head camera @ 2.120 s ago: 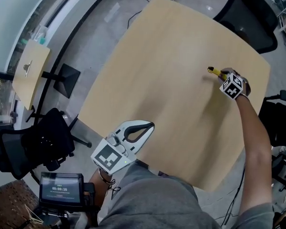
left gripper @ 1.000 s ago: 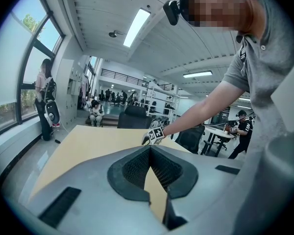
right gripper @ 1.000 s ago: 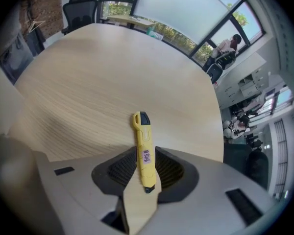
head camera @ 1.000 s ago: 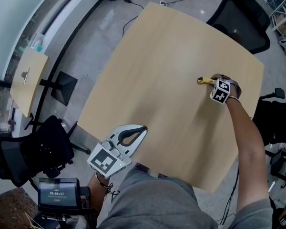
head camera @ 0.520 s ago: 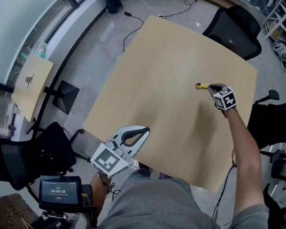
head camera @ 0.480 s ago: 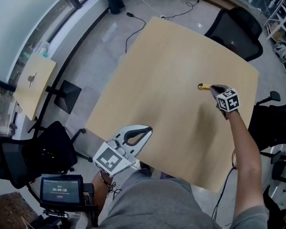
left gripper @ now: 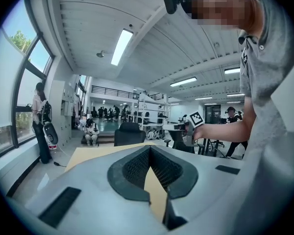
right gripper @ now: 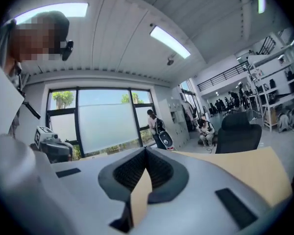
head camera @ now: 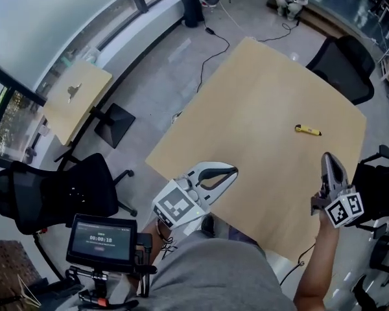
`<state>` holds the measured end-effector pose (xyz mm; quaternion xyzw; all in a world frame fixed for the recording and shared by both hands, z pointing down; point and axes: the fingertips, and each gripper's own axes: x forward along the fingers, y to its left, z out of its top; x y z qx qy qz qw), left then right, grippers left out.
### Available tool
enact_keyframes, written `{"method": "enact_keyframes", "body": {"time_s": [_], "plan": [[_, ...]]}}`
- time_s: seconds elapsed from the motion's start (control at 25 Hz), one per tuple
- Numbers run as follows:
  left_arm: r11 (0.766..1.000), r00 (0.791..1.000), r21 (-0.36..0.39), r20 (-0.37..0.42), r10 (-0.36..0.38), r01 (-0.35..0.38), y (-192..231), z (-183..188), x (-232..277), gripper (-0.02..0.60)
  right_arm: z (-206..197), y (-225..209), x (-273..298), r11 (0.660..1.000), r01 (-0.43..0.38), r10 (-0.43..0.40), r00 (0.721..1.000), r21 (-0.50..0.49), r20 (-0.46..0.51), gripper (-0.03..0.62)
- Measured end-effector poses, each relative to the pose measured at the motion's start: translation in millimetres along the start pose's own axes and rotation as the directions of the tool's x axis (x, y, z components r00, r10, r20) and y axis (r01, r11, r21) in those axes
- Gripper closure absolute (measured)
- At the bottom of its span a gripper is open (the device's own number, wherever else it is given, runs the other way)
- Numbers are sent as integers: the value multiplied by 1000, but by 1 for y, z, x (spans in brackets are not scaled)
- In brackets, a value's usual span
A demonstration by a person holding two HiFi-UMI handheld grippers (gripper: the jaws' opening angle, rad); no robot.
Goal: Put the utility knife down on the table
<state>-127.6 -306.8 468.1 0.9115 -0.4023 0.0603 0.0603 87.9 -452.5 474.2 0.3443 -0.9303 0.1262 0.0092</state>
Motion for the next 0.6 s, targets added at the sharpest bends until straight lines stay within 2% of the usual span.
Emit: {"method": "enact_keyframes", "body": {"time_s": [0.2,0.6], "plan": [[999,1000,28,24,-15,15,-11,6,-27,577,33,75,-59,1000,18,-16,994,-14,107,586],[996,997,71,55,-53,49,-56,13,-62,577,45,154,-133,989,52,-33,991,-139,129,586]]}}
